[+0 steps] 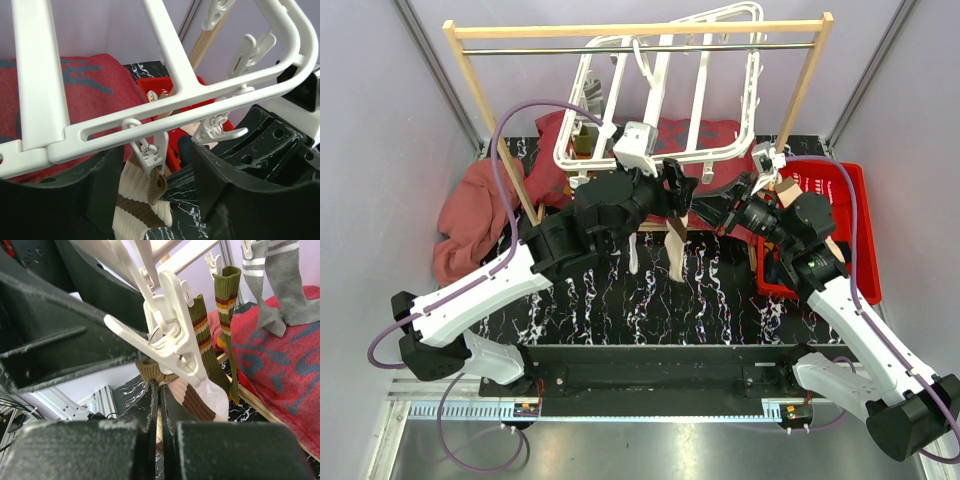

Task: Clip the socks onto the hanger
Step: Clamp the sock onto the hanger.

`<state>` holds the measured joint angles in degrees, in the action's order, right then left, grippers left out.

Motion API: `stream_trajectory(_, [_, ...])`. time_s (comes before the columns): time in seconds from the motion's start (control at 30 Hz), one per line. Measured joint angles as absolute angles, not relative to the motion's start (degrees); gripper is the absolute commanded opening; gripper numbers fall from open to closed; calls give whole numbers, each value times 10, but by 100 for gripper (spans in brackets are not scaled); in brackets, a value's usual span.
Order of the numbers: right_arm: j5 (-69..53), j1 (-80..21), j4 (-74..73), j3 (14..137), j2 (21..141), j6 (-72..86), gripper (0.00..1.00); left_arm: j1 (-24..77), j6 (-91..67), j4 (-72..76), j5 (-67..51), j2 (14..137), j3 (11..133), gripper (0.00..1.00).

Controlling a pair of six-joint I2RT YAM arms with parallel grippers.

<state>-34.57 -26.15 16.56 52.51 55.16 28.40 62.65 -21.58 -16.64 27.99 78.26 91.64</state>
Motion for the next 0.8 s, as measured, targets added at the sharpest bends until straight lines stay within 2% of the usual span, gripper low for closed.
stream_trajectory(0.03, [-346,-262,166,525,552,284,5,627,-216,-166,279,783,915,74])
stream_trajectory(0.1, [-346,-262,167,525,552,284,8,627,-213,-166,279,783,912,75])
stream_trajectory(0.13, [-346,-262,167,525,552,284,18,627,-213,-167,279,783,912,76])
stream_trajectory(0.2, [-346,-262,168,525,552,286,32,627,-212,-167,280,782,912,75])
stream_trajectory(0.23, [-346,-262,168,525,552,287,43,628,-212,-166,280,782,911,75])
stream_trajectory(0.33, [-345,-262,169,525,552,285,55,628,-208,-166,285,782,908,75])
stream_trajectory(0.73, [-257,-263,124,497,477,220,60,605,-195,-168,303,754,881,74])
stream_trajectory(0.8, [-246,-263,124,496,474,210,64,601,-195,-171,304,748,879,73])
